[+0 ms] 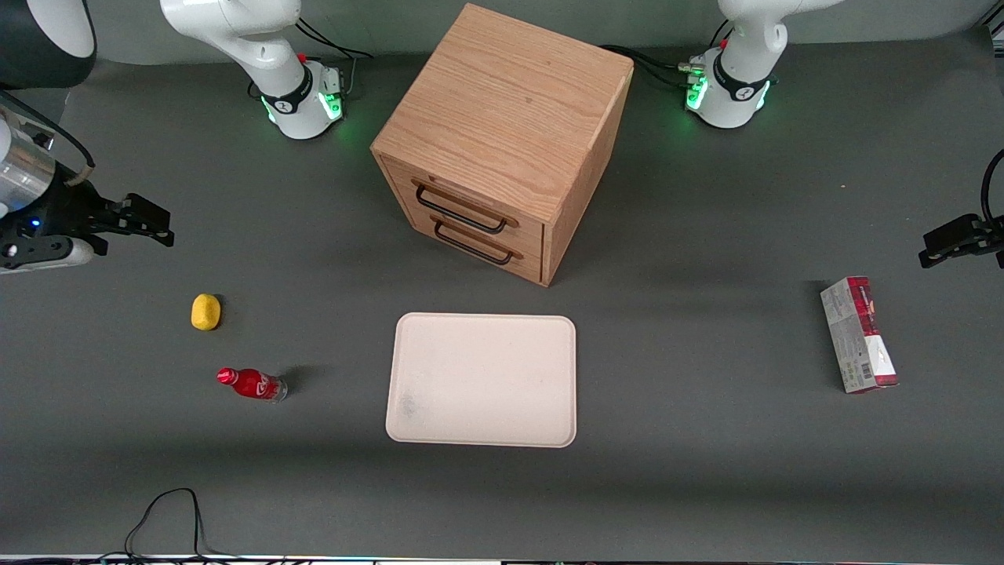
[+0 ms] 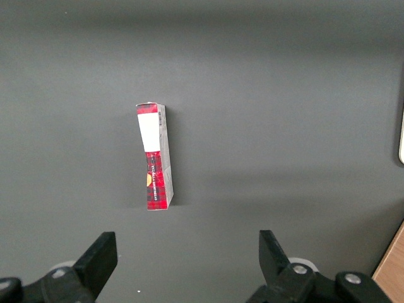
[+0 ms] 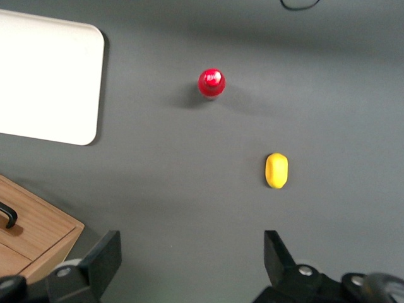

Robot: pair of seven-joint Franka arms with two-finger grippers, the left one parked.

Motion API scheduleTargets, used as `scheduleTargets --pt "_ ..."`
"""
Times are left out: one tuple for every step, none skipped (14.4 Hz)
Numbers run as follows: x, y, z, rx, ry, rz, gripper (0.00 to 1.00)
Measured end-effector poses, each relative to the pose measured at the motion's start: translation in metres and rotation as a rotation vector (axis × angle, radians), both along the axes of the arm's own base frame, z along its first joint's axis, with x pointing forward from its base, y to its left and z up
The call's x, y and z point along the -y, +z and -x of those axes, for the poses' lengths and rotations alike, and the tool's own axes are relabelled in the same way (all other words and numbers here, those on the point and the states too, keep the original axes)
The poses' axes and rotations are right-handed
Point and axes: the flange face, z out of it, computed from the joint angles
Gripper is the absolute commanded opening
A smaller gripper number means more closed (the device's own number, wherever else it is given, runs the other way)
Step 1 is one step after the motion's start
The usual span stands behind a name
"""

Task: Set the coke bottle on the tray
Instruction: 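Move the right gripper down over the red Coca-Cola bottle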

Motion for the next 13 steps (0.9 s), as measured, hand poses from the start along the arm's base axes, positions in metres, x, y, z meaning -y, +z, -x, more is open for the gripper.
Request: scheduleTargets --pt "0.000 0.004 0.000 0.005 0.000 0.000 1.00" --pt "0.000 0.006 0.001 -0.003 -0.002 0.000 1.00" --pt "0.000 0.006 0.002 -0.007 -0.011 0.000 1.00" --pt "0.000 0.006 0.002 -0.010 -0.023 0.001 1.00" --pt "0.000 0.004 0.001 -0.013 -0.030 0.001 1.00" --pt "0.000 0.002 0.000 -0.015 -0.035 0.001 1.00" --pt "0.000 0.000 -0.005 -0.014 -0.038 0.002 1.00" --pt "0.001 -0.001 -0.013 -0.010 -0.041 0.002 1.00" --pt "0.003 -0.005 -0.024 -0.008 -0.044 0.003 1.00" --pt "0.004 -0.012 -0.037 -0.013 -0.048 0.005 1.00" --pt "0.005 -0.026 -0.052 -0.027 -0.052 0.007 1.00" --pt "0.007 -0.044 -0.067 -0.046 -0.055 0.010 1.00" --pt "0.007 -0.078 -0.091 -0.074 -0.056 0.015 1.00"
